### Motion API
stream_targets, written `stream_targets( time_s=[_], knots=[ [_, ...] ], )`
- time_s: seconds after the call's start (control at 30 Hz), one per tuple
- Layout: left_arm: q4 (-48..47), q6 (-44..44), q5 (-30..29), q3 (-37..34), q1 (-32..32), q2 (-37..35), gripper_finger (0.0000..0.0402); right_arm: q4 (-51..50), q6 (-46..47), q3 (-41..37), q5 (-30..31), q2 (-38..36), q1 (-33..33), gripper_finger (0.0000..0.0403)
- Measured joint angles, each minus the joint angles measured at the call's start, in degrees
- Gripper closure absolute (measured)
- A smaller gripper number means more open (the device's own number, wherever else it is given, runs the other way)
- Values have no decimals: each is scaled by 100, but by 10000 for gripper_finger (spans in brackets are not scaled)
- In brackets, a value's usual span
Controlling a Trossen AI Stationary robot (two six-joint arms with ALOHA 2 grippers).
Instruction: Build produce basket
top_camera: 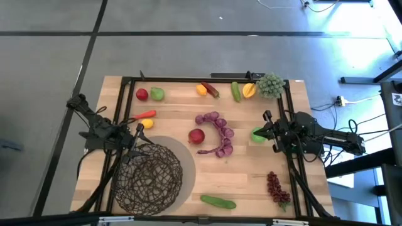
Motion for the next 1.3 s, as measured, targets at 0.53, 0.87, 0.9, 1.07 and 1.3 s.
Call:
stream_targets(
  time_s=[0.53, 0.87, 0.9, 1.07, 1.3],
  knots=[
    [-2, -1, 0, -1, 0, 2, 166, 0, 0, 0, 0, 1, 0, 402],
    [0, 605, -61, 0, 2, 2, 166, 0, 163, 0, 0, 1, 0, 402],
    [0, 608, -61, -2, 2, 0, 166, 0, 166, 1, 0, 0, 0, 402],
    [2, 611, -62, -1, 2, 2, 166, 0, 160, 0, -2, 2, 0, 402],
    [970, 450, -1333, -8, 70, 3, 166, -1, 151, 0, -2, 1, 0, 402]
  ],
)
